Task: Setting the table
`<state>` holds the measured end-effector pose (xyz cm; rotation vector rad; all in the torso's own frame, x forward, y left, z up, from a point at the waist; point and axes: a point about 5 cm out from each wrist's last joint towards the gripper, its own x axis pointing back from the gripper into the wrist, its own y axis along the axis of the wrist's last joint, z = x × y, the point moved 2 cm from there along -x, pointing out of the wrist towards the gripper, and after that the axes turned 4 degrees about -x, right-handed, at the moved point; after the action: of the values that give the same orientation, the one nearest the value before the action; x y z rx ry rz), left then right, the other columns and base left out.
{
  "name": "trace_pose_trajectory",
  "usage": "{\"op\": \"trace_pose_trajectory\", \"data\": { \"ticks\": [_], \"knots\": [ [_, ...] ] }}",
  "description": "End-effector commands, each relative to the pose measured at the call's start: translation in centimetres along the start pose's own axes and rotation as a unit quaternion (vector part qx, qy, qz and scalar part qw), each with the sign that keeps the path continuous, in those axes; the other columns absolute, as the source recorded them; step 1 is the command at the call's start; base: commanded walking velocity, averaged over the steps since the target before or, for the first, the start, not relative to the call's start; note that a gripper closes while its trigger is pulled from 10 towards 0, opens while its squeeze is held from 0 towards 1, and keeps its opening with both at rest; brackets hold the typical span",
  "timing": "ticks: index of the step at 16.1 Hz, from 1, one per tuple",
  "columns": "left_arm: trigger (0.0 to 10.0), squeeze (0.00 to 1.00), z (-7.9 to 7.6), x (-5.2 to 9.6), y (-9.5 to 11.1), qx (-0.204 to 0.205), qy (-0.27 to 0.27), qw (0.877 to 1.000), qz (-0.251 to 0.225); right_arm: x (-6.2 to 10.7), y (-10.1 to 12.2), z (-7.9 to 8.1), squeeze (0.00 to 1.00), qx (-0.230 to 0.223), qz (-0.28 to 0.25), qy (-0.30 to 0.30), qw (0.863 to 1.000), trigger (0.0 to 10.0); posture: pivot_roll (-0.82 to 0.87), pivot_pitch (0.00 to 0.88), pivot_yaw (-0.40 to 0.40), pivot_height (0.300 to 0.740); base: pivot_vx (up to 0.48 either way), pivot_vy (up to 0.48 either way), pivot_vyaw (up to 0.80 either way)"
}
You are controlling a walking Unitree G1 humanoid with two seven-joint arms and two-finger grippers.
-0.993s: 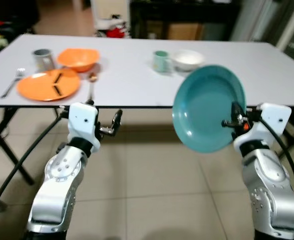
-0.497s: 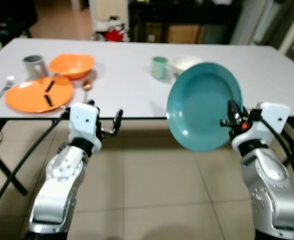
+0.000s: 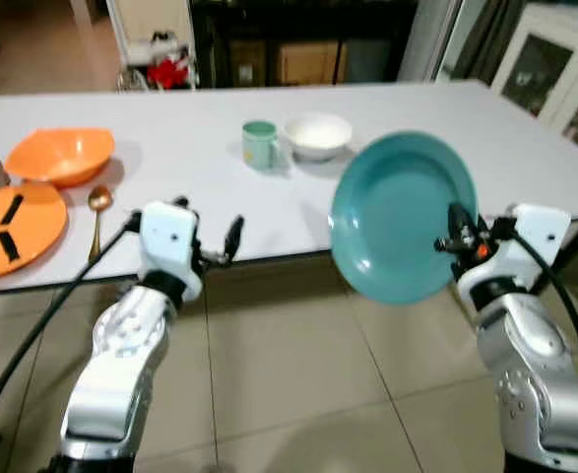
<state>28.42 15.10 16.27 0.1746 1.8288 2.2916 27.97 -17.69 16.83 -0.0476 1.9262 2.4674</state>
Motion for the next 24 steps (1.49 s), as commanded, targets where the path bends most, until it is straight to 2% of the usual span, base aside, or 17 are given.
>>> {"op": "trace_pose_trajectory", "data": {
  "ticks": [1,9,12,13,14,16,18,20,21,23,24],
  "knots": [
    [10.0,0.0,0.6,0.2,-0.2,-0.006,0.009,1.0,0.005,-0.4,0.7,1.7,0.0,-0.012,-0.014,0.037,0.999,10.0,0.14,0.0,-0.044,0.74,0.356,0.0,0.0],
    [10.0,0.0,0.7,0.1,-0.1,-0.008,0.01,1.0,0.005,-0.4,0.5,2.5,0.0,-0.036,-0.002,0.067,0.997,10.0,0.14,0.0,-0.045,0.74,0.354,0.0,0.0],
    [10.0,0.0,0.7,0.0,-0.1,-0.009,0.01,1.0,0.005,-0.4,0.4,2.7,0.0,-0.006,0.008,0.077,0.997,10.0,0.14,0.0,-0.044,0.74,0.354,0.0,0.27],
    [10.0,0.0,0.7,0.0,-0.1,-0.01,0.01,1.0,0.005,-0.4,0.4,2.7,0.0,-0.01,0.006,0.077,0.997,10.0,0.14,0.0,-0.043,0.74,0.352,0.0,0.8],
    [10.0,0.0,0.7,0.1,-0.1,-0.01,0.009,1.0,0.005,-0.3,0.5,2.7,0.0,-0.036,-0.001,0.074,0.997,10.0,0.14,0.0,-0.043,0.74,0.356,0.0,0.0],
    [10.0,0.0,0.7,0.0,-0.1,-0.011,0.007,1.0,0.006,-0.3,0.6,2.5,0.0,-0.05,-0.001,0.075,0.996,10.0,0.14,0.0,-0.04,0.74,0.352,0.0,0.0],
    [10.0,0.0,0.7,0.0,-0.1,-0.012,0.004,1.0,0.006,-0.2,0.3,2.5,0.0,-0.087,0.015,0.078,0.993,10.0,0.14,0.0,-0.04,0.74,0.352,0.0,0.0],
    [10.0,0.0,0.5,0.0,-0.1,-0.014,-0.002,1.0,0.007,0.3,-0.5,3.0,0.0,-0.165,0.06,0.117,0.977,10.0,0.13,0.0,-0.034,0.74,0.349,0.0,0.0],
    [10.0,0.0,0.5,0.0,-0.1,-0.015,-0.007,1.0,0.008,0.7,-1.0,3.4,0.0,-0.185,0.09,0.147,0.967,10.0,0.13,0.0,-0.032,0.74,0.345,0.0,0.0],
    [10.0,0.0,0.6,0.0,-0.1,-0.018,-0.011,1.0,0.009,1.0,-1.5,3.5,0.0,-0.218,0.119,0.157,0.956,10.0,0.13,0.0,-0.031,0.74,0.347,0.0,0.0],
    [10.0,0.0,0.8,-0.1,-0.1,-0.024,-0.017,1.0,0.011,1.0,-2.1,3.1,0.0,-0.259,0.146,0.15,0.943,10.0,0.14,0.0,-0.033,0.74,0.345,0.0,0.0]
  ]
}}
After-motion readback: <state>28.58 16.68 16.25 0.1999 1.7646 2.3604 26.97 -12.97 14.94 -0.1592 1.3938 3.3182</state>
